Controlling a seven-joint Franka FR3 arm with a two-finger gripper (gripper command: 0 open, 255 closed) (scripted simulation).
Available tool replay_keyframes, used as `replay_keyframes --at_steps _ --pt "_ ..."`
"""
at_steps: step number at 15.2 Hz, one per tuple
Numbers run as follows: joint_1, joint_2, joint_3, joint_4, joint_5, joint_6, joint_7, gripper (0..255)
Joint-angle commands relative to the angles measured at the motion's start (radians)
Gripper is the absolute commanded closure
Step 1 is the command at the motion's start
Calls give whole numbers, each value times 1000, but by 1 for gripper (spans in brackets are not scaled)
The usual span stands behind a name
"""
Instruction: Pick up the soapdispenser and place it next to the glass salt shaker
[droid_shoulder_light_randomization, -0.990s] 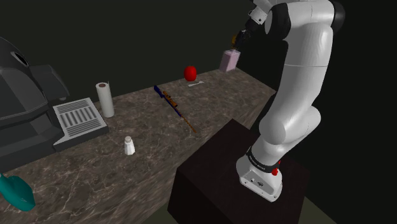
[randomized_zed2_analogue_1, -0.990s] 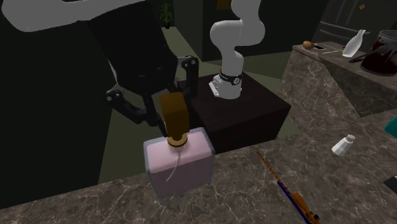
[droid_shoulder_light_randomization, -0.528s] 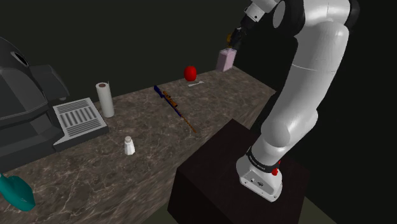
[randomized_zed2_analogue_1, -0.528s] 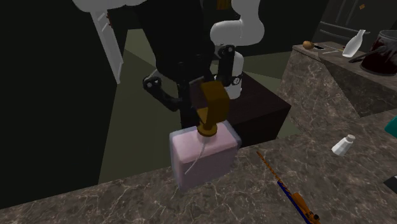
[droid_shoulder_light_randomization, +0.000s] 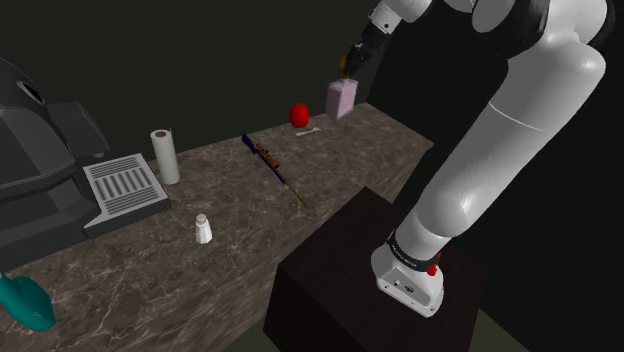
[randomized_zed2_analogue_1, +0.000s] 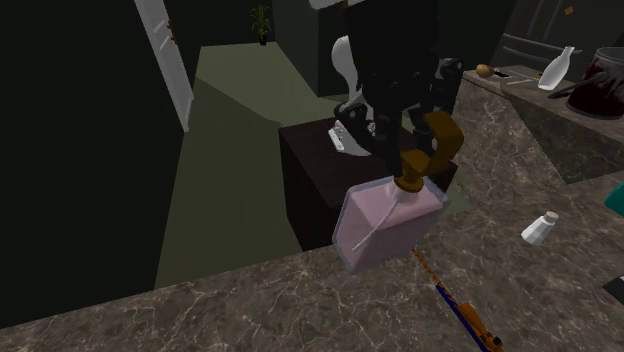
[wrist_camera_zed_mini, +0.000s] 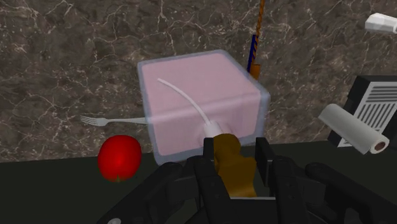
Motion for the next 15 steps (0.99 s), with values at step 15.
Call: replay_keyframes --at_steps 15 --pt "165 -235 259 -275 -121 203 432 255"
